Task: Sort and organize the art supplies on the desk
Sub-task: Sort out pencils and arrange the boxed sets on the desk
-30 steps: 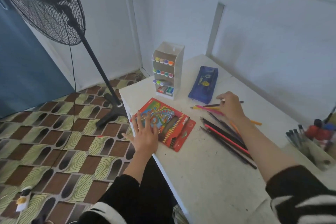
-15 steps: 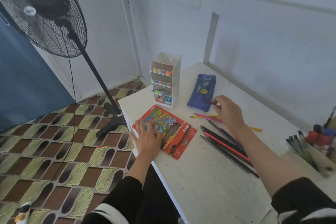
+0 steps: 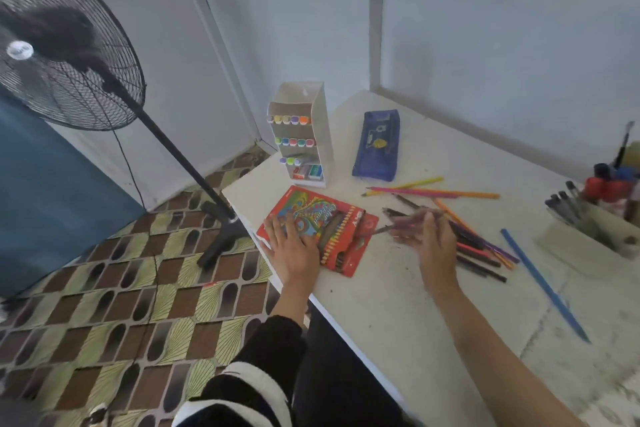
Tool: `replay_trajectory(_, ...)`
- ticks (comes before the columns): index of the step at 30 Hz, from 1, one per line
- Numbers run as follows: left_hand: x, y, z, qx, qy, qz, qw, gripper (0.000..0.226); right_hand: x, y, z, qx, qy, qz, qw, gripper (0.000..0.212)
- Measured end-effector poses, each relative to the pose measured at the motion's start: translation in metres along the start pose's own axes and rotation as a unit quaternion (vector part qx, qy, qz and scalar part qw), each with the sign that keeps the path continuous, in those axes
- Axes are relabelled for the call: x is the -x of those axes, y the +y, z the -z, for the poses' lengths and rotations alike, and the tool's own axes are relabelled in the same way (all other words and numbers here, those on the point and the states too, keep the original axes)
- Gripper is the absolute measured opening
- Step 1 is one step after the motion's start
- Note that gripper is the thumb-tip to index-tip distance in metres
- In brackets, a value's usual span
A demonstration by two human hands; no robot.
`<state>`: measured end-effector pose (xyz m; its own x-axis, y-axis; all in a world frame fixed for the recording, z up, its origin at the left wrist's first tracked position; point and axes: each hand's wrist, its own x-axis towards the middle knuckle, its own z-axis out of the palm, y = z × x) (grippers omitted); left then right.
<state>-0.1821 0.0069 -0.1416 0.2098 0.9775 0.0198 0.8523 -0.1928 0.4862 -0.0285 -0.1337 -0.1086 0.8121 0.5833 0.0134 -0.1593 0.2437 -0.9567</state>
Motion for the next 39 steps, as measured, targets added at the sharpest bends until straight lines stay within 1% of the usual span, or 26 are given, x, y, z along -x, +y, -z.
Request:
replay_trajectory(3,0.0,-0.001,-0.001,0.001,0.0,0.0,1.0,0.056,0.01,0.013,0.001,0.02,0.059,-0.015,0.998,0.022)
replay_trajectory(6,0.0,-0.001,-0.002,-0.003,-0.004,-0.002,1.0,0.057,0.014,0.02,0.002,0.006,0.089,-0.044,0.995,0.012)
replay_trajectory(8,0.0,-0.001,-0.002,-0.008,-0.006,-0.002,1.0,0.057,0.017,0.021,0.001,0.029,0.081,-0.051,0.995,0.01)
replay_trajectory(11,0.0,-0.001,-0.001,-0.013,-0.005,0.001,1.0,0.058,0.02,0.021,-0.003,0.096,0.045,-0.029,0.994,0.015)
replay_trajectory(13,-0.001,0.0,-0.001,-0.011,-0.003,0.004,1.0,0.058,0.019,0.019,-0.004,0.133,0.044,-0.016,0.99,0.016)
replay_trajectory(18,0.0,0.001,-0.001,-0.01,0.004,0.005,1.0,0.056,0.02,0.021,0.001,0.161,0.043,-0.025,0.986,0.014)
replay_trajectory(20,0.0,0.001,0.0,-0.006,0.004,0.004,1.0,0.056,0.022,0.025,0.004,0.192,0.026,-0.026,0.981,0.014)
replay_trajectory(23,0.001,0.002,0.001,0.004,0.007,0.001,1.0,0.055,0.024,0.03,0.003,0.262,-0.037,0.005,0.964,0.019)
replay_trajectory(25,0.001,0.001,0.001,0.007,0.005,-0.003,1.0,0.054,0.022,0.035,-0.004,0.322,-0.073,0.03,0.944,0.025)
replay_trajectory(27,0.001,0.0,0.0,0.003,0.006,-0.008,1.0,0.056,0.018,0.038,-0.015,0.355,-0.098,0.038,0.929,0.023)
replay_trajectory(29,0.001,0.001,0.0,-0.003,0.007,-0.014,1.0,0.062,0.015,0.038,-0.028,0.371,-0.133,0.039,0.918,0.022)
replay_trajectory(32,0.001,0.001,0.0,-0.01,0.003,-0.012,1.0,0.056,0.015,0.041,-0.038,0.435,-0.19,0.079,0.876,0.018)
replay_trajectory(33,0.001,0.001,0.0,-0.011,0.004,-0.012,1.0,0.056,0.014,0.04,-0.037,0.44,-0.204,0.084,0.871,0.017)
replay_trajectory(35,0.002,0.002,0.0,-0.014,0.004,-0.01,1.0,0.055,0.013,0.042,-0.032,0.412,-0.207,0.089,0.883,0.019)
replay_trajectory(37,0.002,0.002,0.001,-0.015,0.002,-0.007,1.0,0.055,0.012,0.043,-0.027,0.392,-0.191,0.08,0.897,0.023)
replay_trajectory(39,0.002,0.002,0.002,-0.018,-0.001,-0.007,1.0,0.056,0.012,0.043,-0.026,0.396,-0.177,0.068,0.898,0.02)
